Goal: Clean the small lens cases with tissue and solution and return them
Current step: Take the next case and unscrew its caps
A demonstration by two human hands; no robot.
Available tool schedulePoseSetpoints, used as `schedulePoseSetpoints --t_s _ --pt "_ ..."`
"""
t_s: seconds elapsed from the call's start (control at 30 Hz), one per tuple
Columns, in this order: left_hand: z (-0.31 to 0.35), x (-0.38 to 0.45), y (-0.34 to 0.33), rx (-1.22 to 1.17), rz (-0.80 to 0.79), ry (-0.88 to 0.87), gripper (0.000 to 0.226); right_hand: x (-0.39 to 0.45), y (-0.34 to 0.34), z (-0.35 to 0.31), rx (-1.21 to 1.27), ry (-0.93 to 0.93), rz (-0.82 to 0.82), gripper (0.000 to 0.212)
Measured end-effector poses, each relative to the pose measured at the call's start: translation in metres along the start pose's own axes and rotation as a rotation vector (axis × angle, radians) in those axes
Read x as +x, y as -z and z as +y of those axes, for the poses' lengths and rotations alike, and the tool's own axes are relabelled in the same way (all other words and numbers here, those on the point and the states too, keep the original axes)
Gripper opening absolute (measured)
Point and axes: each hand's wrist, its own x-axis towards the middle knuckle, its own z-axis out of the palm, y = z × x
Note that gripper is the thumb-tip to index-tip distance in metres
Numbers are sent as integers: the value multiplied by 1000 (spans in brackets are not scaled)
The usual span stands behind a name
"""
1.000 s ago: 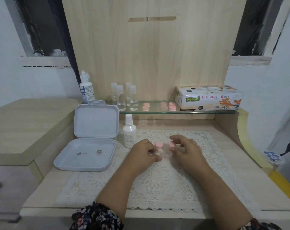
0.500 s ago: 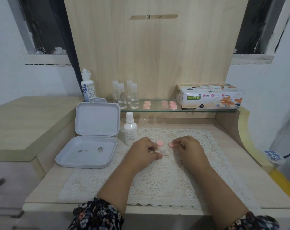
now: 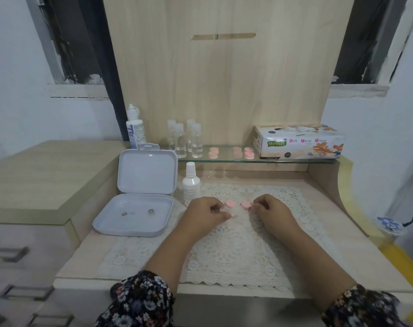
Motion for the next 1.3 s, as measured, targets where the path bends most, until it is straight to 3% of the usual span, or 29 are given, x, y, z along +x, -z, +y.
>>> schedulePoseSetpoints --t_s 0.13,0.37,0.57,0.73,0.83,0.93,1.1,1.3 --pt "2 -10 16 -29 29 33 22 0 3 -11 -28 -39 -26 14" --pt "-2 -21 76 -41 179 84 13 -9 -16 -50 30 47 3 14" --pt "-24 -21 134 253 275 111 16 -17 -34 -72 30 109 -25 18" --pt "-35 -21 149 743 221 -55 22 -20 -39 -74 30 111 0 19" --pt "-44 -21 148 967 154 -324 15 -23 -40 -68 27 111 24 20" --pt "-51 -20 147 1118 94 -465 33 -27 -40 -59 19 118 63 19" --pt "-49 -19 144 1170 106 -578 38 -27 -39 -49 -23 116 97 18" --pt "-51 -19 142 1132 108 -561 38 -25 -31 -48 2 115 105 18"
